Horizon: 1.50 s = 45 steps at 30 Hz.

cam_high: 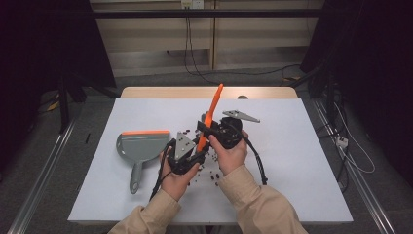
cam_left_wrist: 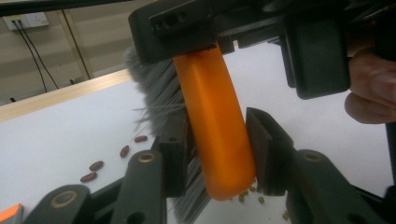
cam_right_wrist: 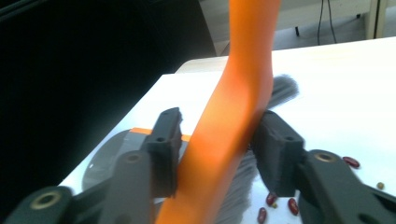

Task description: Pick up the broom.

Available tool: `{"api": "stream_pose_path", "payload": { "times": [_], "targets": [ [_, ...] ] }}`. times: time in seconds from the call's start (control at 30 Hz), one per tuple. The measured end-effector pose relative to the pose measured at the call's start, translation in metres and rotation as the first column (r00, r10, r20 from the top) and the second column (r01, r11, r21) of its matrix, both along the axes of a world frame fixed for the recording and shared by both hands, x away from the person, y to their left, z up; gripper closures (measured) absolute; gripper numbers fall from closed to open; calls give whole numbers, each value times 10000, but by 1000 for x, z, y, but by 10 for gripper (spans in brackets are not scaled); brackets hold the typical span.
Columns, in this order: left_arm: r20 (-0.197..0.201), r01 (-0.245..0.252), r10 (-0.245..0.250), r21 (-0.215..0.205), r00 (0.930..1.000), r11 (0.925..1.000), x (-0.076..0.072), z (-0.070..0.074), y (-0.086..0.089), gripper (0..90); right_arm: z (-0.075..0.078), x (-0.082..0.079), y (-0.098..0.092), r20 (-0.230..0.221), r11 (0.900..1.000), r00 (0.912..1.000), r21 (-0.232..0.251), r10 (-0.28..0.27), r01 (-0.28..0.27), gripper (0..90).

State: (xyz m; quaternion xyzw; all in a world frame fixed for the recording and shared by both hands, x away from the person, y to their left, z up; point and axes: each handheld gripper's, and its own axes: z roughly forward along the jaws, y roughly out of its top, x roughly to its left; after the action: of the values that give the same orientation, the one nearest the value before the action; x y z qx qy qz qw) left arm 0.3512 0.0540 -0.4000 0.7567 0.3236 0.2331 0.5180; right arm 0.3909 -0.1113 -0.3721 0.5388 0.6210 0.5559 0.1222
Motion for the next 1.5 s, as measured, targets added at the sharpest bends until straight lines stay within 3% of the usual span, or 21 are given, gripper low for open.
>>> {"api": "stream_pose_path", "payload": {
  "times": [0.07,0.13,0.17,0.23,0.4,0.5,0.63,0.73,1.0,1.3,1.5],
  "targets": [
    [-102,145,-146,-140,9998,9998,3,-1,0,525,3,1,-2,-17,9987,9997,457,239,-238,703],
    [-28,399,-401,-340,9992,9986,5,-1,2,481,6,2,-3,424,9997,9988,41,258,-260,706],
    [-60,471,-473,-371,9989,9982,5,0,4,481,6,2,-3,424,9997,9988,41,258,-260,706],
    [-129,430,-436,-453,9990,9981,7,0,7,335,5,6,-12,485,9995,9985,-163,267,-259,705],
    [-412,557,-583,-619,9974,9965,11,2,18,267,8,7,-29,617,9987,9975,-389,343,-319,705],
    [-535,625,-676,-916,9963,9938,13,4,25,215,9,8,-41,813,9950,9956,-918,473,-398,705],
    [-676,1025,-1108,-1162,9915,9879,16,9,33,151,8,9,-57,715,9917,9959,-1202,555,-467,704],
    [-809,1052,-1155,-1224,9900,9869,18,11,42,110,7,8,-70,680,9869,9959,-1534,601,-491,704],
    [-659,834,-933,-1407,9935,9865,22,16,71,66,4,4,-100,420,9705,9975,-2366,575,-460,703],
    [-723,650,-753,-1358,9945,9886,24,14,102,55,0,-1,-121,121,9554,9982,-2906,591,-530,704],
    [-771,542,-648,-1328,9949,9897,23,10,120,53,-2,-2,-131,-124,9521,9984,-3004,558,-570,704]
  ]
}}
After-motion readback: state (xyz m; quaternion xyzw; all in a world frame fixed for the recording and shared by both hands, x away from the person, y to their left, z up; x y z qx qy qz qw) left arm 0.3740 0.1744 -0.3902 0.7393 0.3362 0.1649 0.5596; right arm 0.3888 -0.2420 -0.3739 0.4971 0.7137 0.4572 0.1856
